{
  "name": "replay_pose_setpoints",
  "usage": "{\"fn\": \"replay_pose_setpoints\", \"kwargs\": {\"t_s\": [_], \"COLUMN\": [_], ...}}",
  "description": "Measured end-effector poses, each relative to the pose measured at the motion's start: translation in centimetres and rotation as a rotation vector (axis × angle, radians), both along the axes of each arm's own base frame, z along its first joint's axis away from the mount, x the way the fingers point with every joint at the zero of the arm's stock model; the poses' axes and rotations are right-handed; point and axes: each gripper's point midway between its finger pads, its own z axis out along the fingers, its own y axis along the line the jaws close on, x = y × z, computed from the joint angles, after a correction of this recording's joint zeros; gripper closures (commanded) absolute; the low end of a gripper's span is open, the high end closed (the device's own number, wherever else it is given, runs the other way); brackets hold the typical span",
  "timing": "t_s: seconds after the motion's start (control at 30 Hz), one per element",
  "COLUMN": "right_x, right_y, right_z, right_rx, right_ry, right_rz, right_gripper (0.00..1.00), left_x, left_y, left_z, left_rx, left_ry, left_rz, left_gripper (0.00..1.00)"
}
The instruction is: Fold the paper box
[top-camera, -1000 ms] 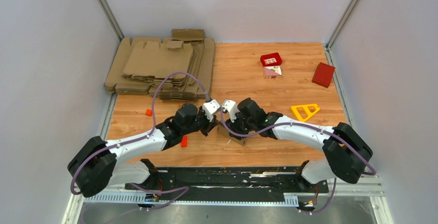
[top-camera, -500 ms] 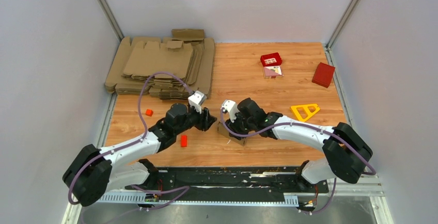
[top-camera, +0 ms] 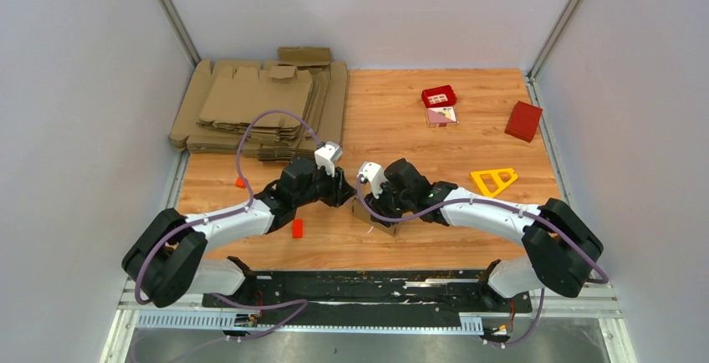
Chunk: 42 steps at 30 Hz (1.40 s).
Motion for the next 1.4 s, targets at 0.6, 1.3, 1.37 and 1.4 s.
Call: {"fn": "replay_pose_setpoints", "kwargs": {"t_s": [0.6,1.3,1.37,1.4], "right_x": [0.0,-0.1,-0.1,-0.1], "right_y": [0.0,0.1,0.1,0.2], "right_z": [0.0,0.0,0.0,0.0], "right_rx": [0.000,0.003,0.004,0.005], "right_ry": [0.000,0.003,0.003,0.001], "right_rz": [0.000,0.005,0.008,0.011], "right_gripper": [0.79,0.79,0.79,0.79], "left_x": [-0.6,-1.5,-1.6,-1.7], "left_y": [1.8,-0.8,-0.5,-0.4], "left_z": [1.0,0.4,0.1,0.1], "left_rx": [-0.002,-0.111,-0.117,-0.119], "left_ry": [-0.054,-0.027,-0.041,-0.048], "left_rz": [0.040,-0.075,-0.070,-0.067], "left_gripper": [1.00,1.00,1.00,1.00]}}
